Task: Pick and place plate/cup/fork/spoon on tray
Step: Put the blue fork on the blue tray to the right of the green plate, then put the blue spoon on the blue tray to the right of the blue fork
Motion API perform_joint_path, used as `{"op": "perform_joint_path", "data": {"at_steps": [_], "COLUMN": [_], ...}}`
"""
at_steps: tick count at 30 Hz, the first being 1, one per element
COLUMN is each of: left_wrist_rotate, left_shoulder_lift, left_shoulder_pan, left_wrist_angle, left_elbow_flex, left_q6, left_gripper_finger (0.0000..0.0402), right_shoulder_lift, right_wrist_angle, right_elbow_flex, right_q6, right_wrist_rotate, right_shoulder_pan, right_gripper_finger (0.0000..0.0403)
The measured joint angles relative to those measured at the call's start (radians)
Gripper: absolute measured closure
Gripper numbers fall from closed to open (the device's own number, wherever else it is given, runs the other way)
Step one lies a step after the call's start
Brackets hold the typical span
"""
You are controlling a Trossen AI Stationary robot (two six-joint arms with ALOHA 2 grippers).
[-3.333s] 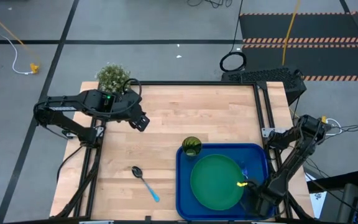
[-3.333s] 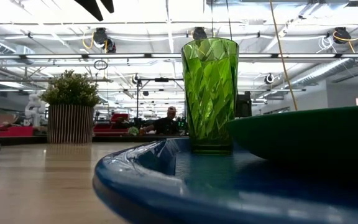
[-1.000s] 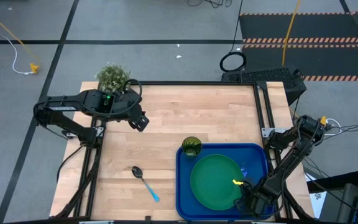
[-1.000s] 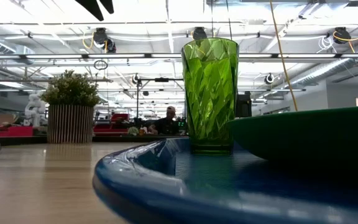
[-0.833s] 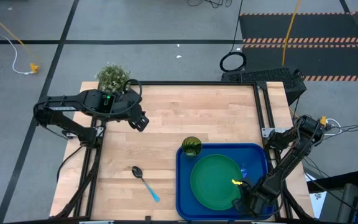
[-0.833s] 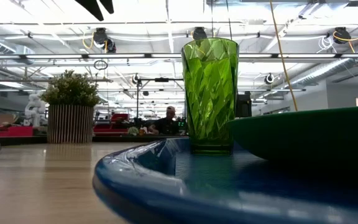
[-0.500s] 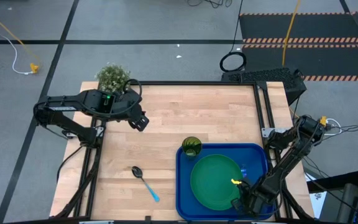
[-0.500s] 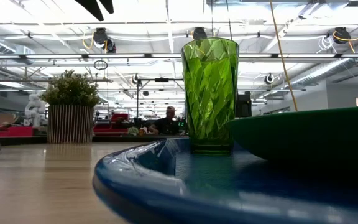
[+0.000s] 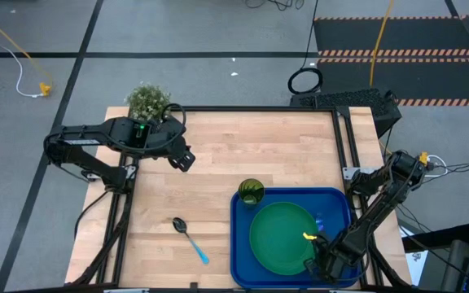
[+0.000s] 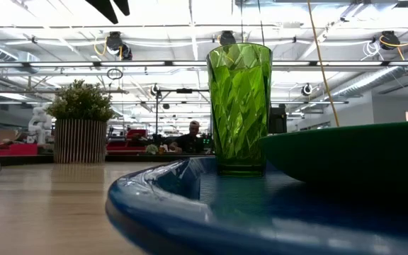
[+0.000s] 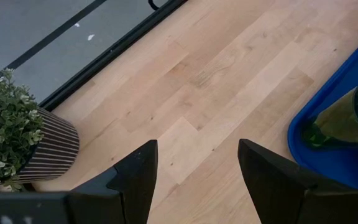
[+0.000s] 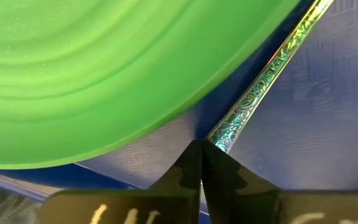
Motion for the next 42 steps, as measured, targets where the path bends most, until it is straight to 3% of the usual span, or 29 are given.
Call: {"op": "perform_joint_path", "data": {"at_steps": [8,15,30,37,42], "left_wrist_rotate": [0.0,0.003,0.062,0.215,0.309], "left_shoulder_lift": [0.0,0.0,0.0,0.031,0.048], "left_shoulder_pan": [0.0,-0.011,-0.149,-0.247,-0.36], "left_wrist_angle": [0.0,-0.008,-0.014,-0.041,-0.04], "left_elbow_flex": [0.0,0.0,0.0,-0.001,-0.036], "left_q6": [0.006,-0.026,-0.066,0.034,0.225], "left_gripper_finger": [0.0179,0.0179,0.0179,0.0179,0.0178], "right_shoulder_lift": [-0.005,-0.066,-0.234,-0.306,-0.357], "right_wrist_angle": [-0.015,-0.079,-0.171,-0.172,-0.17], "right_elbow_flex": [-0.001,-0.006,-0.004,-0.003,-0.003], "right_q6": [-0.007,0.004,0.005,0.012,-0.016], "right_wrist_rotate": [0.001,0.069,0.205,0.352,0.47], "right_shoulder_pan": [0.0,0.0,0.001,0.0,0.0], "right_gripper_finger": [0.0403,0.0403,0.0403,0.0403,0.0403]}}
